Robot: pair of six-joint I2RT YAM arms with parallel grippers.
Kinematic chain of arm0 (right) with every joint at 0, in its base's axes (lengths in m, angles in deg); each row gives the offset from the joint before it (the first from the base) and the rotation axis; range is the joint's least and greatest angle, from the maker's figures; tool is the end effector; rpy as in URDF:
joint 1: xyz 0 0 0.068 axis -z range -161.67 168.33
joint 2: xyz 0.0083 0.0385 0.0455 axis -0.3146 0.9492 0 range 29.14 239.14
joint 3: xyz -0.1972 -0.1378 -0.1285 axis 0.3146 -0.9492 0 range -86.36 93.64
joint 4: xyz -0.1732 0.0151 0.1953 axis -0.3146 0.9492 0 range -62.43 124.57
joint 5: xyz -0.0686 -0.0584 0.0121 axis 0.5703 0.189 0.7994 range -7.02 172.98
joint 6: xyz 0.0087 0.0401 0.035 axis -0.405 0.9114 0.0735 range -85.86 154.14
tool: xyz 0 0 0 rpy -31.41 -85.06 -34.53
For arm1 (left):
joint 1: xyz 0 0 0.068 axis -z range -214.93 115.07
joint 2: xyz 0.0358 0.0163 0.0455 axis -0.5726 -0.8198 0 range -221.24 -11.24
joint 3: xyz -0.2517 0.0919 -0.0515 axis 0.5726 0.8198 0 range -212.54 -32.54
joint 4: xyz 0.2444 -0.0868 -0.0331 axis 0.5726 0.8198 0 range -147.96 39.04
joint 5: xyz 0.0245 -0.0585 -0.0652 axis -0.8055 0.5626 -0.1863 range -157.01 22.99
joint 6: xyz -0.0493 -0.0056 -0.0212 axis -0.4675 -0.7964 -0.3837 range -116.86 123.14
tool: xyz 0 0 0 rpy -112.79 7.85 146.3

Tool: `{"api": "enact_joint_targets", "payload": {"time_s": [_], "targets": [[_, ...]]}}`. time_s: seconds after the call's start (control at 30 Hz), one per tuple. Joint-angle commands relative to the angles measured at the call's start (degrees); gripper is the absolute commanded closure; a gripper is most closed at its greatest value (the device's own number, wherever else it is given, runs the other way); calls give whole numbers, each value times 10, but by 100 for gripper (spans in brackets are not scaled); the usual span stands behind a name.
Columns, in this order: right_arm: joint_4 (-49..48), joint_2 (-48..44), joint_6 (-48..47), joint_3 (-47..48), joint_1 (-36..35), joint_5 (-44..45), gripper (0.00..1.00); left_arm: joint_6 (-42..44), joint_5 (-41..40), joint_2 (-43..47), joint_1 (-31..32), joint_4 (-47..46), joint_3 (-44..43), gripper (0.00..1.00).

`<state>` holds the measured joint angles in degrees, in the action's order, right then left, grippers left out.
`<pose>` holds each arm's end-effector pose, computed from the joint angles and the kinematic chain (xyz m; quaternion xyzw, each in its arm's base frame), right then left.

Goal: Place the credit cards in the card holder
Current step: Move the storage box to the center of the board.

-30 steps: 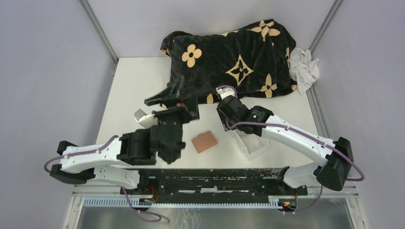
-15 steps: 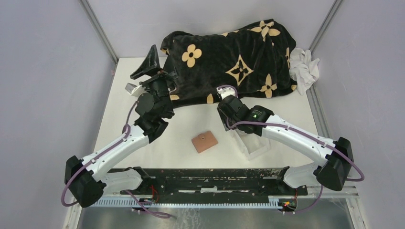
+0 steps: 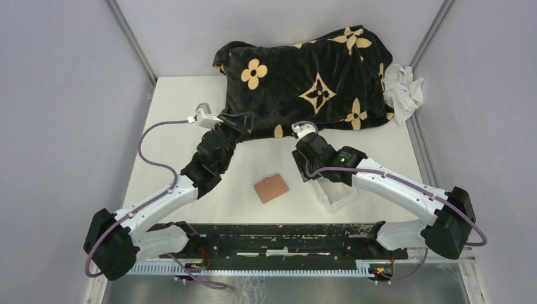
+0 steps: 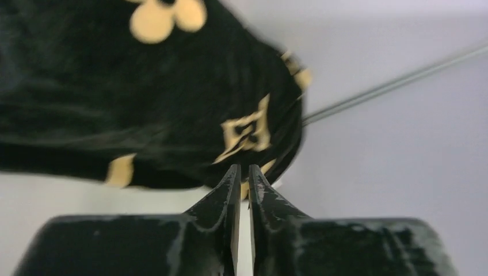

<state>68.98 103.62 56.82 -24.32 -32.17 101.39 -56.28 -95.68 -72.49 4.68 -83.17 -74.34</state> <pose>0.1772 0.1976 0.2866 -0.1775 0.9228 0.0604 0.3366 0.2025 -0.1455 0.3305 -0.2926 0.6086 -0.4387 0.5929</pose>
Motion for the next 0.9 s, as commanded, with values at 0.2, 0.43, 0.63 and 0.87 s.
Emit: {"api": "enact_joint_targets", "payload": {"time_s": [0.2, 0.43, 0.63, 0.87], "targets": [[-40, -4, 0, -28, 7, -30, 44, 210, 98, -69, 14, 105, 48, 97], [-43, 0, 2, -46, 20, -36, 45, 245, 109, -63, 51, 109, 91, 97], [-45, -17, 13, -81, 29, -43, 46, 258, 98, -83, 110, 124, 105, 97], [-41, -40, 23, -109, 31, -46, 47, 250, 63, -122, 164, 134, 118, 97]]}}
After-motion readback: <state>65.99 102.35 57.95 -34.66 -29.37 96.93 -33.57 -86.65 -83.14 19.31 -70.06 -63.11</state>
